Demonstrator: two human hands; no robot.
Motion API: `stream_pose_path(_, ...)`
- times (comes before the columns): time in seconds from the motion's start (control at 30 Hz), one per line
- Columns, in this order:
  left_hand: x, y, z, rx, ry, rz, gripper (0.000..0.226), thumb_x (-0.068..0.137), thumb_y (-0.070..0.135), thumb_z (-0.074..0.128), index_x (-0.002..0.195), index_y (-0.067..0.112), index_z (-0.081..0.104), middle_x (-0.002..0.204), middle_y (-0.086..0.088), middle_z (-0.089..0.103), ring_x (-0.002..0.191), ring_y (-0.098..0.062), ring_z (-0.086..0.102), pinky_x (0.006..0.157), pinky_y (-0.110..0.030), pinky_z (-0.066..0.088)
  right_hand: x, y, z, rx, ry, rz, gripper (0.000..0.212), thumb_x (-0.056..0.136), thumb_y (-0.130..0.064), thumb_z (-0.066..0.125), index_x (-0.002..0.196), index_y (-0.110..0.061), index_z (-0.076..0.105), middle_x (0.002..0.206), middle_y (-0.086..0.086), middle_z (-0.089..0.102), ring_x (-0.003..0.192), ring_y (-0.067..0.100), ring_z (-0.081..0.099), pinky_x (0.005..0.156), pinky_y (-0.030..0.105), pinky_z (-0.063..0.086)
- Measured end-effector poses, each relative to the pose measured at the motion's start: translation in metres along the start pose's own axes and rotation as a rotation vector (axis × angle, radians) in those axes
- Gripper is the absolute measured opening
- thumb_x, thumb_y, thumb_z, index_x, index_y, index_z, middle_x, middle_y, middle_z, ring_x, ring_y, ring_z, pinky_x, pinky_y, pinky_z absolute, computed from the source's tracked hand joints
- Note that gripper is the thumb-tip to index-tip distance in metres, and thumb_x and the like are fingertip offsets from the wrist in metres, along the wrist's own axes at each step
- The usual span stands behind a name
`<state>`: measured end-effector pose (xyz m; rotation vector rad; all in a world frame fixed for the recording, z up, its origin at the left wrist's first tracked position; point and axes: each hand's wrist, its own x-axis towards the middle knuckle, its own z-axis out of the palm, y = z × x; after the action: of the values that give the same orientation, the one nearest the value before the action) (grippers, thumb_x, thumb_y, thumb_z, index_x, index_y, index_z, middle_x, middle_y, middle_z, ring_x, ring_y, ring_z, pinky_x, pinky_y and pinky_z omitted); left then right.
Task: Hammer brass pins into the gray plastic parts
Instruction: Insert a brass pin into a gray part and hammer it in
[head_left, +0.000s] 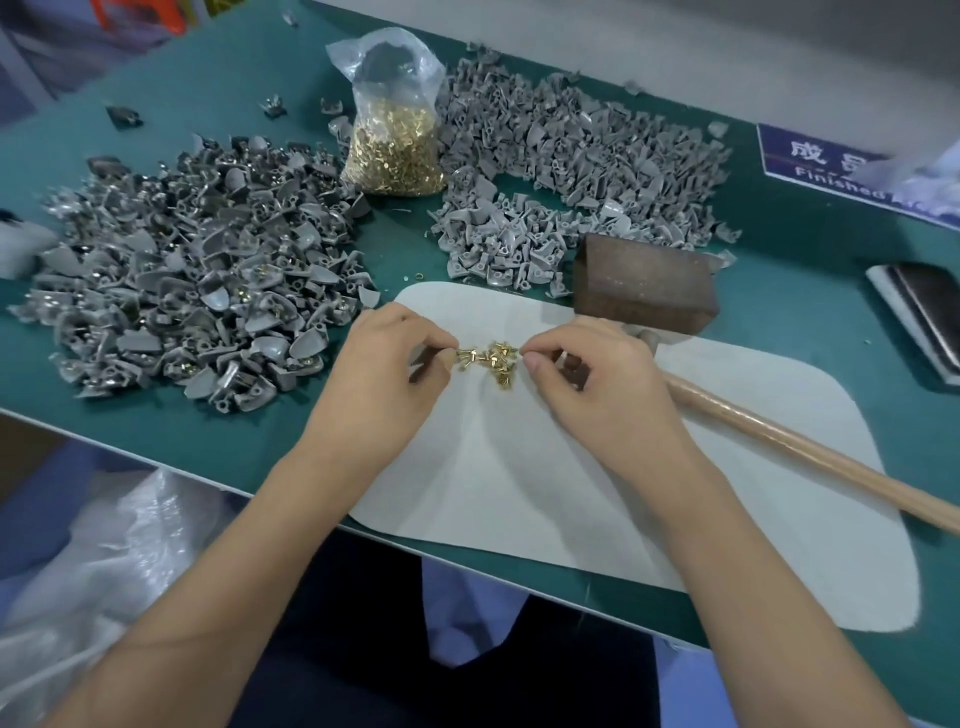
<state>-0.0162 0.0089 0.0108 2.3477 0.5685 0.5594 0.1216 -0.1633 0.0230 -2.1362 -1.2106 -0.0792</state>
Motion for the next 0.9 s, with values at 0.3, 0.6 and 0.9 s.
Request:
stream_pose_path(0.3,0.002,-0.009,-0.001,-0.023,0.031,-0.036,0.003,0.093,0.012,0.072,0.093,0.014,0.072,0.093,0.002,0.058,0.086,-0.003,0.050,0.077,-0.005,0.037,0.000,0.002,0.003,0.029,-0.004,0.035,0.010,0.093,-0.016,0.071,0.092,-0.024,0.077,0.087,-0.010,0.069,0.085,0.011,0.060,0.079,0.023,0.043)
stream_pose_path(0.6,0.007,-0.009,0.000,0.091,-0.015,-0.004,0.009,0.098,0.015,0.066,0.090,0.010,0.068,0.091,0.001,0.055,0.093,-0.015,0.048,0.082,-0.024,0.036,0.001,0.000,0.000,0.067,-0.024,0.058,0.009,0.094,-0.017,0.070,0.093,-0.023,0.077,0.087,-0.010,0.069,0.083,0.012,0.061,0.079,0.033,0.048)
stream_pose_path(0.9,0.001,-0.012,-0.005,0.097,0.068,0.004,0.018,0.093,0.016,0.072,0.080,0.011,0.062,0.081,0.002,0.051,0.078,-0.014,0.046,0.068,-0.028,0.032,0.000,-0.004,-0.002,0.081,-0.038,0.076,0.009,0.095,-0.021,0.069,0.094,-0.025,0.078,0.088,-0.009,0.069,0.083,0.012,0.060,0.079,0.039,0.050)
